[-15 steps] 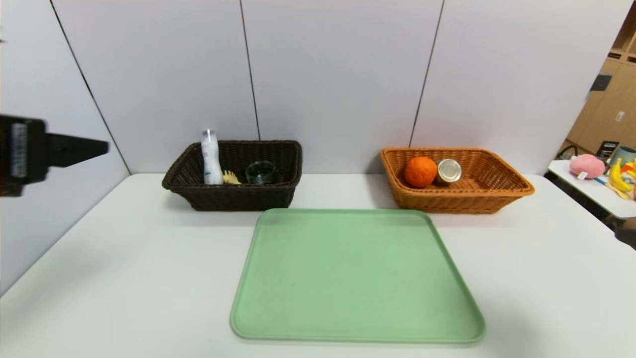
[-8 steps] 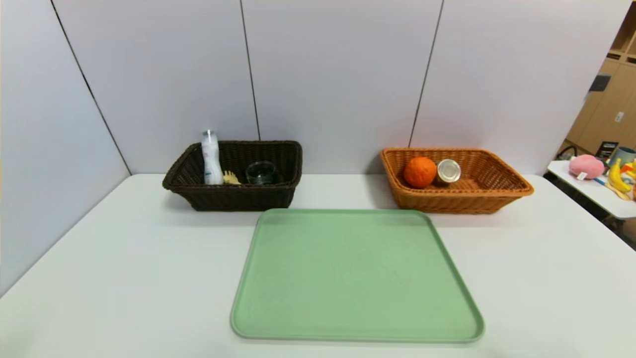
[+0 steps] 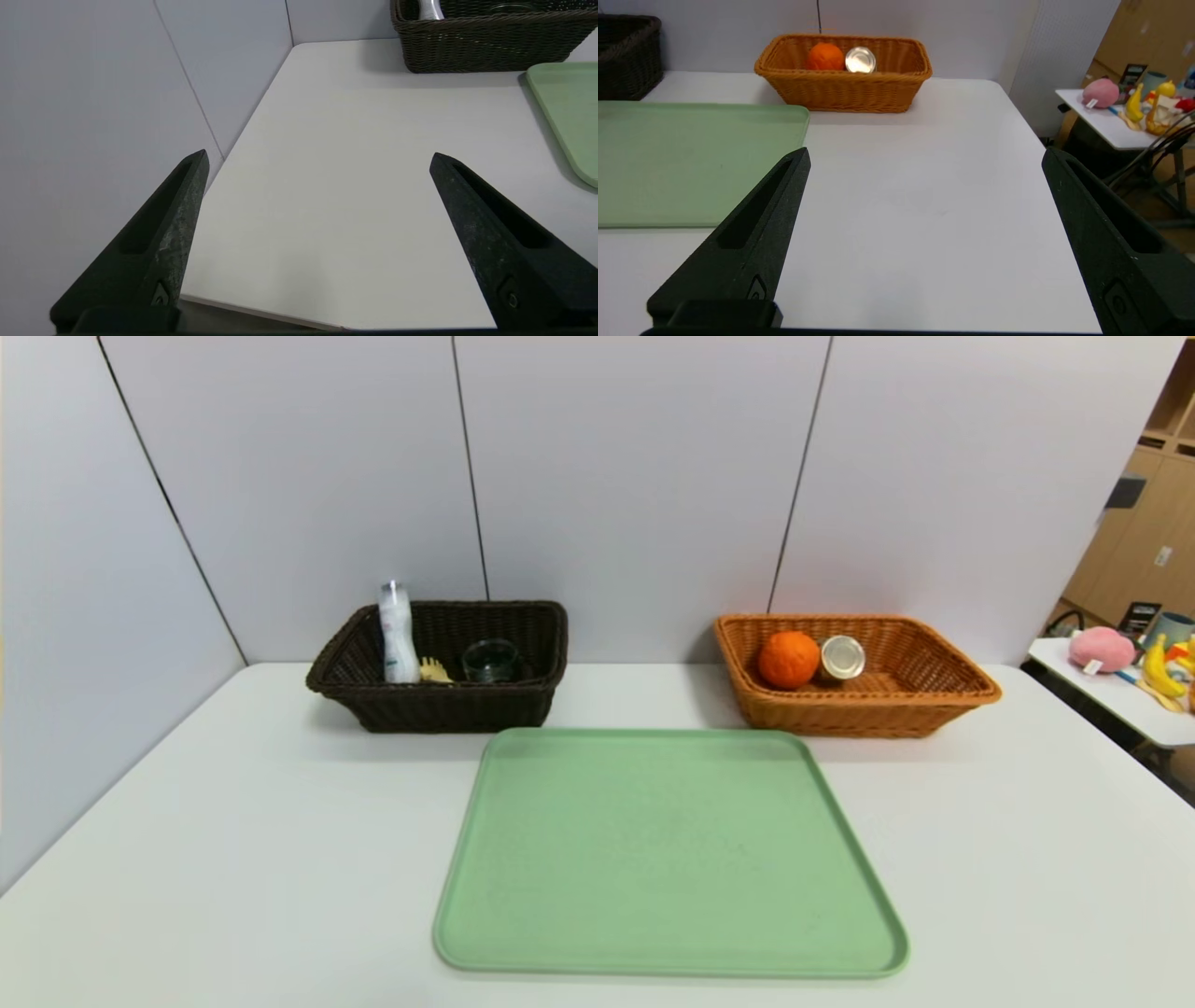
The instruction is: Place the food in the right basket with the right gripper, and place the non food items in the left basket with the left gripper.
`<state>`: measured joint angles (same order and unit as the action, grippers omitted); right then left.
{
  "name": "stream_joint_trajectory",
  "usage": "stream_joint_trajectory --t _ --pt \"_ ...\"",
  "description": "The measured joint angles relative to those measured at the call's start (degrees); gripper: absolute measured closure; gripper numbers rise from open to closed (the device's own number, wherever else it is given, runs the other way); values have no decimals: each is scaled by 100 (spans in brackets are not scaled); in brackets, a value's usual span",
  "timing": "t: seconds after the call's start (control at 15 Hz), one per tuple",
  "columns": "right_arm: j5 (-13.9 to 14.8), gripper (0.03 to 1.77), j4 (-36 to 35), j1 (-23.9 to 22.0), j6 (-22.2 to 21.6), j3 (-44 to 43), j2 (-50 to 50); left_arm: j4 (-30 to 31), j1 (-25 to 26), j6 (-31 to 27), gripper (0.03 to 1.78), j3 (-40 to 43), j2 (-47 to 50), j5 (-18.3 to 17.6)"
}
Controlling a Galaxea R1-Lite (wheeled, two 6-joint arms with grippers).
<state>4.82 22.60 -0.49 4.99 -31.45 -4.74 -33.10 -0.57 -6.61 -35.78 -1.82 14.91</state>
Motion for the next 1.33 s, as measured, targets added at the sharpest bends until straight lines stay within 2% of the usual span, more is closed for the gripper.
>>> stream_joint_trajectory --t 0.13,0.27,0.47,0.53,0.6,0.67,0.73,0.8,0.93,1.0,1.33 --pt "-94 9 -649 18 160 414 271 424 9 17 13 478 122 -364" --pt "-179 9 -1794 28 273 1228 395 1307 13 28 12 1128 174 -571" --pt "-302 9 -3905 30 524 2712 469 3383 13 -182 12 2572 193 -656" --pt "-367 9 -4330 30 579 2922 477 4089 13 -299 12 3007 195 -673" --pt "-407 9 -4383 30 597 3040 482 4654 13 -384 12 3291 197 -692" --pt "-433 9 -4180 30 571 3088 482 4921 13 -408 12 3435 197 -719" --pt "-477 9 -3732 30 479 3116 484 4842 13 -354 12 3507 197 -828" --pt "-566 9 -3050 30 302 3135 484 4500 13 -163 12 3545 197 -1106" --pt "-649 9 -2255 30 71 3140 484 3540 13 217 12 3560 197 -1486" --pt "-641 9 -2194 30 46 3140 484 3244 13 416 12 3551 197 -1509" --pt "-541 9 -2189 30 -227 3145 484 3257 13 557 12 3568 197 -1518"
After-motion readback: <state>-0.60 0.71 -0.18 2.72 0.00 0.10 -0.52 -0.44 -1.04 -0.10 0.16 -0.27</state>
